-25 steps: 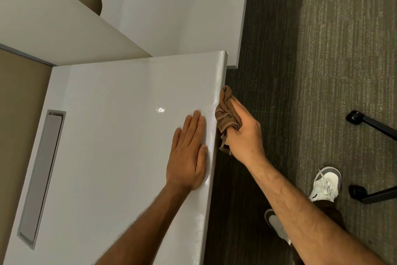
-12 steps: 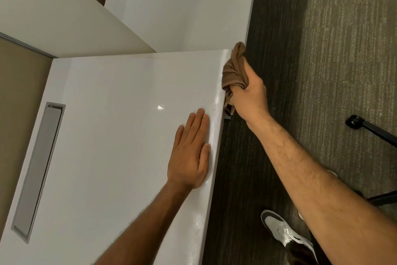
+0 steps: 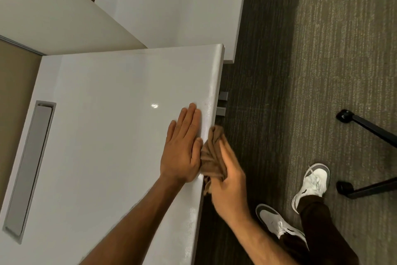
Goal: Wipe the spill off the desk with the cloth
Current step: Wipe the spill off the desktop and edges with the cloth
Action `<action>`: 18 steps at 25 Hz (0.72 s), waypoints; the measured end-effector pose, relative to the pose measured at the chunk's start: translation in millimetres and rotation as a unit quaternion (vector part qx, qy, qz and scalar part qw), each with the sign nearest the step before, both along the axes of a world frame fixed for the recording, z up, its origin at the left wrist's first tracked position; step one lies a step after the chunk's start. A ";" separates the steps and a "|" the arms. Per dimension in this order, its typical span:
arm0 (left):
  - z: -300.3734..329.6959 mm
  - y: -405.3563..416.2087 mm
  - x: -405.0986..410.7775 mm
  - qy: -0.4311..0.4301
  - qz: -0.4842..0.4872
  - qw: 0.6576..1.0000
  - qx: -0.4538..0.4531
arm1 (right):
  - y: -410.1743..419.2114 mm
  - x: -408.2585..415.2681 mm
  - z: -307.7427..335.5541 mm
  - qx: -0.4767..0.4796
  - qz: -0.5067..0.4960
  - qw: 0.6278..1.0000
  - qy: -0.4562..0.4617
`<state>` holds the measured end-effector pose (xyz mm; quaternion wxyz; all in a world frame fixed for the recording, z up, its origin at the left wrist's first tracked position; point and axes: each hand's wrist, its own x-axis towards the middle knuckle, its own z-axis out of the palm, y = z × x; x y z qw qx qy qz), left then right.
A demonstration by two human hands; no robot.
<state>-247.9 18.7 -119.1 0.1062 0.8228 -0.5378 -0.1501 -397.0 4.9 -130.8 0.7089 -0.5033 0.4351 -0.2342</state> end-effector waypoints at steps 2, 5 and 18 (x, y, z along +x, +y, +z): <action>0.2 0.3 0.6 0.001 0.000 1.000 0.000 | 40.7 -12.5 -1.3 0.003 0.021 1.000 0.020; 1.0 0.1 -0.6 -0.004 0.003 1.000 -0.004 | 73.0 -22.8 -2.3 -0.036 0.054 0.996 0.056; -1.6 1.5 -0.4 -0.008 0.001 1.000 -0.002 | -57.9 41.3 -23.0 -0.076 0.000 0.996 0.037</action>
